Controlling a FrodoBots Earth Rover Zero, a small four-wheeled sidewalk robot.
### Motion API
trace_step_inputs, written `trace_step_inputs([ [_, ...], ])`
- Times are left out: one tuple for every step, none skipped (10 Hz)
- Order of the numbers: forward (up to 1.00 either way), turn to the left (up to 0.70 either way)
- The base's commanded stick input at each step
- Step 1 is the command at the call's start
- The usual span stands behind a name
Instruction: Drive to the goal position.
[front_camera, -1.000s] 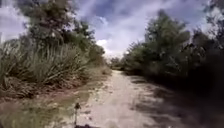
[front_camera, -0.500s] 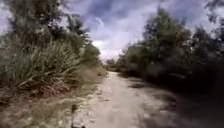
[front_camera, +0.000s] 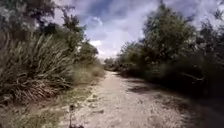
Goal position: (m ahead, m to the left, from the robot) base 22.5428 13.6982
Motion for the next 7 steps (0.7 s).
trace_step_inputs([
  [1.0, -0.05],
  [1.0, 0.0],
  [1.0, 0.0],
  [1.0, 0.0],
  [1.0, 0.0],
  [1.0, 0.0],
  [1.0, 0.0],
])
